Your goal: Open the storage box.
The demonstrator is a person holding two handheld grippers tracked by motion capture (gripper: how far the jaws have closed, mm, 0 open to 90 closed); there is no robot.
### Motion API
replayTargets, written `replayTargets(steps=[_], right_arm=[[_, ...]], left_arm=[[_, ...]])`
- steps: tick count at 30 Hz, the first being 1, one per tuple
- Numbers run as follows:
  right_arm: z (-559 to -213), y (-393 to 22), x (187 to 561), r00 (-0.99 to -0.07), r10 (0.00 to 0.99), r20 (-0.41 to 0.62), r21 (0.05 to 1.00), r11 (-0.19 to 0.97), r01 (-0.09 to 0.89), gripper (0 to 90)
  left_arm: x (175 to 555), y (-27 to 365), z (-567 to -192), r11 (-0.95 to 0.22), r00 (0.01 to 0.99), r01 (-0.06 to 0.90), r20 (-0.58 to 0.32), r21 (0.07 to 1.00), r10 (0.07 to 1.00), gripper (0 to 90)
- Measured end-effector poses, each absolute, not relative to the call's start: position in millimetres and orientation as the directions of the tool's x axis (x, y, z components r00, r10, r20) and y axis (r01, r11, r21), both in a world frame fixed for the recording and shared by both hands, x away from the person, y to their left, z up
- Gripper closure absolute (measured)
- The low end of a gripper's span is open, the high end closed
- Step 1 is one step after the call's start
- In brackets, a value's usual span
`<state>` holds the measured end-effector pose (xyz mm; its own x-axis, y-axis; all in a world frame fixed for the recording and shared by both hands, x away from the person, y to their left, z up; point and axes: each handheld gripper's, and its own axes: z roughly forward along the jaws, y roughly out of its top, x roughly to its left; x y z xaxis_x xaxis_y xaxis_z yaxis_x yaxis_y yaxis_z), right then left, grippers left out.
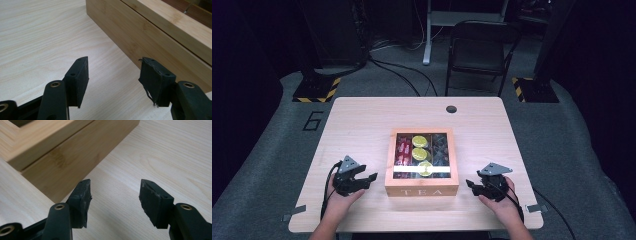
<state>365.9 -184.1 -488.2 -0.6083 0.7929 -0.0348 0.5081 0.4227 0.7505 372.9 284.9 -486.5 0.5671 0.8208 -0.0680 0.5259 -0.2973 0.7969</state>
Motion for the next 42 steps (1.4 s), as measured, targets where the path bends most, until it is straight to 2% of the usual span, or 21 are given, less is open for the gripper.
replayTargets(steps=[2,6,8,17,24,28,35,42], right_arm=[[-484,-183,365,-0.606,0.795,0.016,0.761,0.384,0.523,42.2],[-474,-179,362,-0.614,0.788,0.047,0.772,0.361,0.523,42.9],[-470,-177,360,-0.619,0.784,0.041,0.777,0.365,0.514,44.6],[-452,-174,358,-0.607,0.794,0.031,0.769,0.369,0.522,44.3],[-438,-167,354,-0.607,0.795,0.001,0.79,0.371,0.488,44.2],[-436,-169,348,-0.613,0.79,0.003,0.809,0.358,0.465,46.1],[-449,-176,343,-0.61,0.79,0.061,0.823,0.306,0.479,48.7],[-455,-172,338,-0.647,0.761,0.038,0.811,0.355,0.466,50.7]], left_arm=[[373,285,-485,-0.28,0.57,0.535,-0.096,0.797,0.816,40.0],[371,285,-482,-0.281,0.572,0.541,-0.102,0.793,0.814,40.6],[371,283,-481,-0.232,0.566,0.564,-0.167,0.793,0.807,40.4],[366,264,-462,-0.299,0.595,0.546,-0.112,0.782,0.796,40.2],[363,255,-445,-0.287,0.588,0.508,-0.084,0.812,0.804,39.9],[356,251,-441,-0.32,0.608,0.482,-0.049,0.816,0.792,39.2],[349,253,-447,-0.292,0.617,0.478,-0.081,0.828,0.783,40.6],[344,257,-454,-0.312,0.661,0.455,-0.082,0.834,0.746,44.3]])
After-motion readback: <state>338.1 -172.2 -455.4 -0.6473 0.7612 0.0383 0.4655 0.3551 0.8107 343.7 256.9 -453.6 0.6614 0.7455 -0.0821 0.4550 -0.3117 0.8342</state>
